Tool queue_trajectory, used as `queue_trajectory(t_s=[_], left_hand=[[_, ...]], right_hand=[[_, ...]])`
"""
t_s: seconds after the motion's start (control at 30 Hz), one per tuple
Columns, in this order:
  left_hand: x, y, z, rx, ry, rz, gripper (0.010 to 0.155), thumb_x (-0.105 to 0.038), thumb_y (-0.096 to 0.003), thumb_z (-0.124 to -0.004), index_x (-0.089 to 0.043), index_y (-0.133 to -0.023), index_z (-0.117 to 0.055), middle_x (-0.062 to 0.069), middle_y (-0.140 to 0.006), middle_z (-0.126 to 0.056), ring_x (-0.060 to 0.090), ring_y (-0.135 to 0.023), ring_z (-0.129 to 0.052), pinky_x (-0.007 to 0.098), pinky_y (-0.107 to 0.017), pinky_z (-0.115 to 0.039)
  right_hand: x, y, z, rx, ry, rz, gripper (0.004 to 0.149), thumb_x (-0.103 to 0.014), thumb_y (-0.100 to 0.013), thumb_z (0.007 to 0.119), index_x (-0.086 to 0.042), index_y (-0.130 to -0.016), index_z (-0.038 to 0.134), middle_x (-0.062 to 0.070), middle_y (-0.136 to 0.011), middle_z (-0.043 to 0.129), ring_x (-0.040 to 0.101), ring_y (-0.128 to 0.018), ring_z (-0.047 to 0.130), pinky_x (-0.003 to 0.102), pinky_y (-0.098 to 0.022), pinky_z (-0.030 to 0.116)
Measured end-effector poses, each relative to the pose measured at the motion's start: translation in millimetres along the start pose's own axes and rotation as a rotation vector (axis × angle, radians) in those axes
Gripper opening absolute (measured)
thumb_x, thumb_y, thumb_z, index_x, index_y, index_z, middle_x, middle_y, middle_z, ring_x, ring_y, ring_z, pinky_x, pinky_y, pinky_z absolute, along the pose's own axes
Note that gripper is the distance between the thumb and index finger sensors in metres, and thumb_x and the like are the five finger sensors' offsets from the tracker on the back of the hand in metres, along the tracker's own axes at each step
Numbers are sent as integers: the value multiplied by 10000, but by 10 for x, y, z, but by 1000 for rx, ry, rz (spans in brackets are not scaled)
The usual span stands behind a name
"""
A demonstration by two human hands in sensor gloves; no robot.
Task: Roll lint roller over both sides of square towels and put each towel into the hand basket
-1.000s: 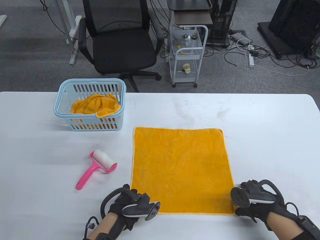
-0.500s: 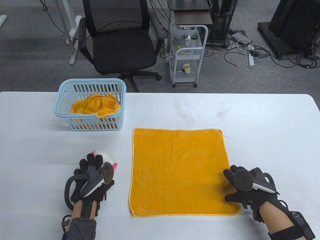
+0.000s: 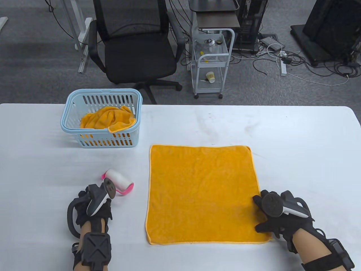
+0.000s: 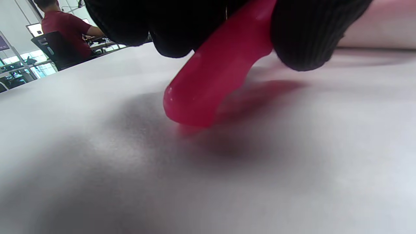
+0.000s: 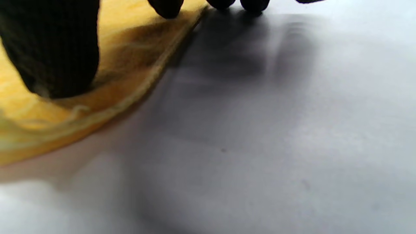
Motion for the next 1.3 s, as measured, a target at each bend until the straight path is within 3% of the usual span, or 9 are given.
queue_trajectory(t_s=[0.17, 0.33, 0.43, 0.67, 0.8, 0.97, 1.03, 1.07, 1.3], left_hand=[[-227, 205, 282, -45, 218, -150, 511, -445, -481, -839, -292, -953, -720, 52, -1137, -654, 405, -1040, -727, 630, -735, -623], [-980, 707, 689, -99, 259, -437, 513, -483, -488, -793, -379, -969, -649, 5, -1085, -737, 393, -1000, -805, 617, -723, -656], [-1581, 1068, 775, -101, 223, -624, 516, -491, -493, -776, -414, -977, -614, -24, -981, -822, 322, -836, -957, 575, -658, -765], [-2611, 1629, 520, -39, 100, -906, 534, -493, -493, -764, -399, -988, -589, -41, -912, -846, 260, -694, -999, 517, -570, -849], [-2930, 1749, 221, 51, 36, -975, 543, -492, -492, -765, -387, -994, -586, -35, -909, -848, 262, -686, -1004, 506, -558, -862], [-2923, 1740, 134, 75, 4, -959, 552, -483, -485, -791, -371, -987, -591, -34, -888, -856, 267, -663, -1004, 515, -548, -856], [-2839, 1718, 168, 38, -126, -916, 543, -462, -482, -830, -374, -968, -605, -49, -855, -872, 251, -637, -1013, 515, -537, -863], [-2727, 1680, 184, 20, -240, -865, 522, -450, -487, -834, -384, -952, -605, -69, -841, -874, 229, -632, -1020, 507, -538, -873], [-1859, 1387, 225, 13, -485, -605, 426, -389, -508, -848, -415, -889, -659, -81, -835, -889, 230, -669, -1025, 541, -576, -854]], right_hand=[[3, -3, 3, -8, 6, 0, 1026, -635, -411, 875, -194, -1152, 316, 215, -1172, 247, 535, -1062, 302, 747, -690, 414], [9, -8, 11, -12, -2, -3, 1024, -629, -415, 877, -193, -1153, 316, 217, -1172, 244, 538, -1061, 297, 748, -691, 412], [10, -8, 15, -13, -4, -4, 1022, -629, -417, 875, -193, -1152, 314, 217, -1172, 240, 537, -1062, 294, 748, -690, 412], [14, -11, 18, -13, -9, -5, 1021, -627, -417, 875, -195, -1152, 314, 215, -1172, 239, 535, -1061, 294, 748, -690, 412], [18, -12, 21, -13, -12, -5, 1019, -626, -417, 875, -197, -1151, 314, 214, -1171, 238, 533, -1062, 289, 749, -689, 411], [19, -13, 22, -13, -12, -5, 1019, -623, -419, 876, -194, -1153, 314, 215, -1172, 237, 534, -1062, 289, 749, -690, 409], [19, -13, 22, -13, -12, -5, 1018, -622, -419, 877, -196, -1152, 315, 214, -1172, 238, 534, -1062, 289, 749, -690, 410], [20, -14, 25, -15, -13, -5, 1015, -623, -419, 876, -199, -1151, 316, 214, -1172, 238, 532, -1063, 290, 748, -690, 410], [25, -14, 21, -15, -9, -3, 1015, -621, -418, 878, -200, -1152, 318, 211, -1173, 243, 531, -1064, 295, 748, -690, 411]])
Point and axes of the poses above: the tracker on the back of each hand, its own x axis roughly to the little-finger side, its own y axis roughly from the fingertips to the wrist, z = x × y, the point moved 4 cm from there along -y, roughly from the wrist to the fingertips
